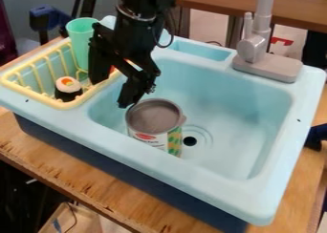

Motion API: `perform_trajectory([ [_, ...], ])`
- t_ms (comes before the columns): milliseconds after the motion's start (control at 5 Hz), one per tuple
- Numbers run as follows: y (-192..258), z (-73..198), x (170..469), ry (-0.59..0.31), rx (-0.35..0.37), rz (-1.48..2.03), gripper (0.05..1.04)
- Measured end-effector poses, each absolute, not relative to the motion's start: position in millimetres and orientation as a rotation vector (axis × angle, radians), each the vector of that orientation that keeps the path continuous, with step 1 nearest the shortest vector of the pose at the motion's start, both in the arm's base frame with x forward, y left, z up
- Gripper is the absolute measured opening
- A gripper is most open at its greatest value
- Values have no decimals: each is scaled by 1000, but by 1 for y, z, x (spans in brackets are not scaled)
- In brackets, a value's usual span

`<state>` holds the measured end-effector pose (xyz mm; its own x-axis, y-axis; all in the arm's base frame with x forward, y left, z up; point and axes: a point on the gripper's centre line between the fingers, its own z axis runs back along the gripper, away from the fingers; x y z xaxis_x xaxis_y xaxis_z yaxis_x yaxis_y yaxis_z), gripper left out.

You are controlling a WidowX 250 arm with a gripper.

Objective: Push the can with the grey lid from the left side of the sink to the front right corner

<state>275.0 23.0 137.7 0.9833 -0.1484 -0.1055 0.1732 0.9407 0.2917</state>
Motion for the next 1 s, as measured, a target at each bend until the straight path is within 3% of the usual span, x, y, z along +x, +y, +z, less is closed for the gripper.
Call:
perform_trajectory([
  [200, 8, 137, 276, 80, 279, -212, 1000],
  [400, -15, 134, 280, 79, 172, -214, 1000],
  [600, -53, 124, 280, 103, 1, -194, 1000],
  [800, -75, 131, 279, 109, -55, -172, 1000],
  [1000, -79, 130, 282, 136, -66, -128, 1000],
])
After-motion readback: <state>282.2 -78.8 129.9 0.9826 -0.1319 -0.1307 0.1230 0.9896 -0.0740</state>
